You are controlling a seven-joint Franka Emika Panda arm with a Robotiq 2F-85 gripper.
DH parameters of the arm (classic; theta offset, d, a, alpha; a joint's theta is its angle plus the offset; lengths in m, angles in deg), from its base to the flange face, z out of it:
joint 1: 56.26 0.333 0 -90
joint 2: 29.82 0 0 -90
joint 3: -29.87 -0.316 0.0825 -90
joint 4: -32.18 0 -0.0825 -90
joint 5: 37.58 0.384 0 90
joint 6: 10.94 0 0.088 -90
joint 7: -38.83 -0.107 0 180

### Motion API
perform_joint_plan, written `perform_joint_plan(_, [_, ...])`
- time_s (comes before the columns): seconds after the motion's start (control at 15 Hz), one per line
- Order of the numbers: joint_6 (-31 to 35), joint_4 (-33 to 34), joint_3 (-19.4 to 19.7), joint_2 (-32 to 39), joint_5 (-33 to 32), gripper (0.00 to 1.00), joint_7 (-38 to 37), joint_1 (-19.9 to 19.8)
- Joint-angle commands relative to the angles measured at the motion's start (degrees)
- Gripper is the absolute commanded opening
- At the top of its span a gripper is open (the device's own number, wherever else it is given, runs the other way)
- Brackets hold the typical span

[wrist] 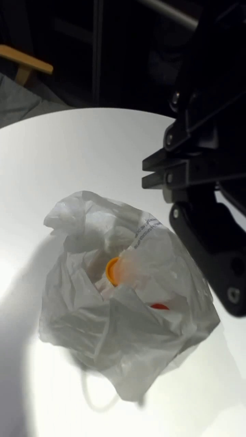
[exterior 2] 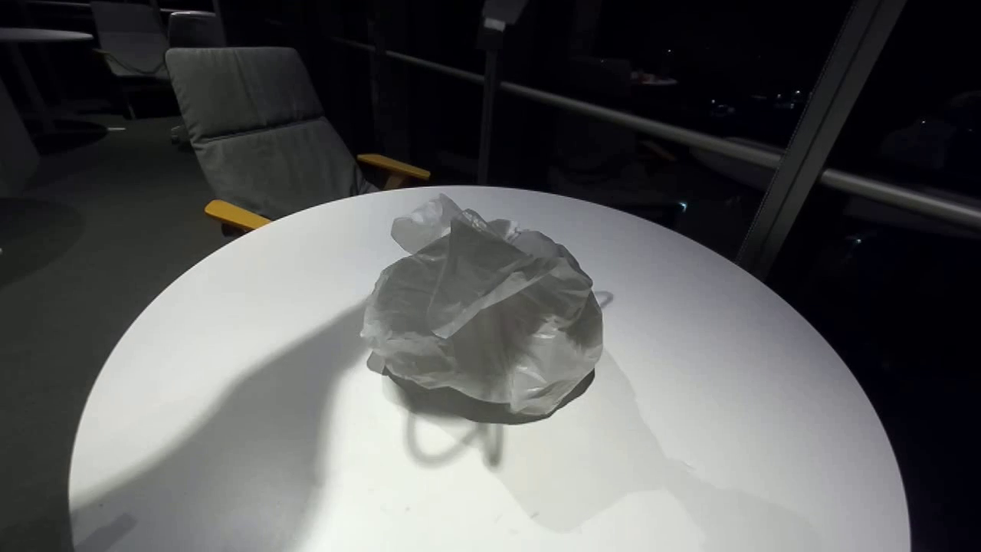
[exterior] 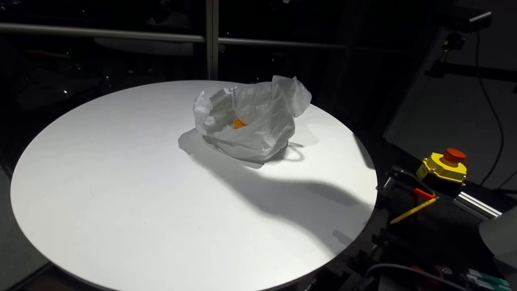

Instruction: Put the containers in the plastic bag, pull the plastic bag upwards

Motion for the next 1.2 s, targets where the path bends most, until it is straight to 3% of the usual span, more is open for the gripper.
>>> perform_joint_plan(0.0, [-7.23,0.33,-5.05,-8.29,-16.29,0.11,-14.34,-2.78])
perform_joint_plan(0.07, [-10.44,1.86,-2.0,-9.69,-20.7,0.11,-17.61,1.56])
perform_joint_plan(0.2, [-16.38,4.14,-3.49,-13.17,-27.11,0.14,-22.35,2.54])
perform_joint_plan(0.27, [-19.29,5.18,-4.02,-15.16,-29.4,0.22,-24.21,3.19])
perform_joint_plan(0.33, [-21.82,6.13,-4.6,-17.16,-30.88,0.4,-25.7,3.95])
perform_joint_plan(0.67, [-34.48,7.49,-6.55,-29.46,-31.99,0.79,-24.6,8.33])
perform_joint_plan(0.73, [-31.03,8.05,-6.15,-24.37,-31.94,0.6,-25.31,7.22])
perform_joint_plan(0.87, [-34.16,7.87,-6.83,-28.49,-31.71,0.76,-25.13,8.07])
perform_joint_plan(1.13, [-34.7,7.1,-6.84,-29.71,-31.64,0.79,-25.02,8.13])
